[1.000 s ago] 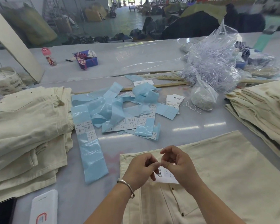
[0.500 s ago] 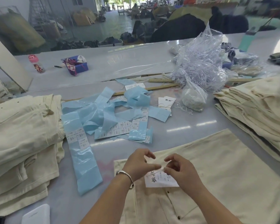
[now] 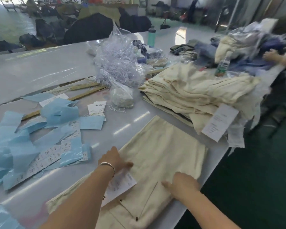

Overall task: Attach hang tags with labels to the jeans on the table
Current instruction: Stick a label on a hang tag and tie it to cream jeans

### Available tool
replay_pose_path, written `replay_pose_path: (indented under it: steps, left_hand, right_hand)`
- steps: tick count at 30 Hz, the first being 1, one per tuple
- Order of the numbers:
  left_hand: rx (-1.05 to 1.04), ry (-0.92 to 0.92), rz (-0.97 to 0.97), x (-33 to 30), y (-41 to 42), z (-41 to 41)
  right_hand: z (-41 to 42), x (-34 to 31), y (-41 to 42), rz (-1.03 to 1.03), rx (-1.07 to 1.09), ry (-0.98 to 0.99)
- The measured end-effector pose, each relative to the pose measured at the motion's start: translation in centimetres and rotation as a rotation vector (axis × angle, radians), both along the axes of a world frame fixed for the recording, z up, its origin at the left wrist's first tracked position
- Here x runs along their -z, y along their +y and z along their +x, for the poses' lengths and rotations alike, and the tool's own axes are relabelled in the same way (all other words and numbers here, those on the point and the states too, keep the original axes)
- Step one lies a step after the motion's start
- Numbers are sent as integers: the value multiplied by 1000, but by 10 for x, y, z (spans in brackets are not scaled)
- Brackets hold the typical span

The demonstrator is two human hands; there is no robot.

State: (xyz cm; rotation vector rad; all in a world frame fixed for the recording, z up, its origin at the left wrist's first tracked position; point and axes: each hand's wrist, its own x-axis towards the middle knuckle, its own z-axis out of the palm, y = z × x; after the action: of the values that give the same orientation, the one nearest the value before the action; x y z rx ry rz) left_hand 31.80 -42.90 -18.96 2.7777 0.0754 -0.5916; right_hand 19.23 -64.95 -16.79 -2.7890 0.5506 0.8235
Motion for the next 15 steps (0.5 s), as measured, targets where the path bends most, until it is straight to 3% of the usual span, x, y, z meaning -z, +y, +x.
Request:
replay_pose_path:
  steps: [3, 5, 8, 15]
  left_hand:
    - [-12, 201, -248, -5, 5, 15]
    - [-73, 459, -500, -18, 7, 22]
    - [-90, 760, -689, -40, -2, 19]
    - [-166, 612, -1115, -103, -26, 7]
  right_hand:
    - [-9, 7, 13, 119, 113, -222]
    - [-12, 7, 22, 232, 196, -321]
    - [-19, 9, 33, 600, 365, -427]
    - [-25, -7, 26, 1390, 700, -427]
